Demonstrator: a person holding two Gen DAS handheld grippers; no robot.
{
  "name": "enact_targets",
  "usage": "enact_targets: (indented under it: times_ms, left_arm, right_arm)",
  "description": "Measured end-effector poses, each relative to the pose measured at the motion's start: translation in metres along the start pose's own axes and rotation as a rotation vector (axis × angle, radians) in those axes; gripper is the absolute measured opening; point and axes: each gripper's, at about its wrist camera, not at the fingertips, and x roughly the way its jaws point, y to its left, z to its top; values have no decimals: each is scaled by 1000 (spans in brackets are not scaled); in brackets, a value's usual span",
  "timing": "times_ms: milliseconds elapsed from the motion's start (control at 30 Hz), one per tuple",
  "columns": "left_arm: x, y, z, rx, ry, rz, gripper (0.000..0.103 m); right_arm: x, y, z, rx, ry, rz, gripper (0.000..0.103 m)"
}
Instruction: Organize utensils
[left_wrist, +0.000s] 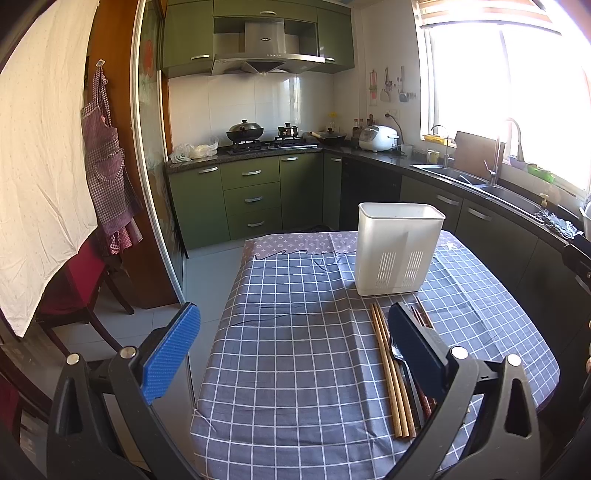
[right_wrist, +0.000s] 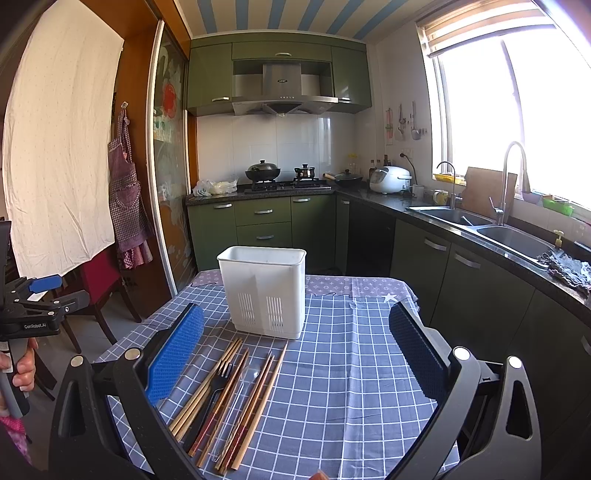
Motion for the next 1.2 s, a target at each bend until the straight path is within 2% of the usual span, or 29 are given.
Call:
enact_targets:
  times_ms: [400,567,667,767,900,967,1033,1133,1167,1200]
  left_arm:
    - [2,-1,-3,0,8,-1,97]
    - [14,-1,-3,5,44,-1,97]
    - [36,-1,-3,0,119,-9,97]
    - [67,-6,-6,13,227,-15,97]
    - [108,-17,-13,6,403,-100,97]
    - [123,-27,-18,8,475,-139,97]
    - [134,-38,-20,4,530,-181,97]
    - [145,-56,-20,-5,601,-241,96]
    - [148,-63,-20,0,627,-261,92]
    - [151,-72,-21,8,652,-275,82]
  right_arm:
    - [9,0,-3,-4,18,-5,99]
    - [30,-6,-4,3,109,13,99]
    - [52,-12,-6,-2,198,11,99]
    - [81,-20,-10,26,337,66,99]
    - [120,-32,-20,92,516,123,99]
    - [134,-36,-25,115,575,156,99]
    - [147,-43,-30,138,622,151,97]
    - [167,-47,-38,166,702,174,84]
    - [173,-48,-41,180,726,184,78]
    - [178,-49,-43,191,751,189,73]
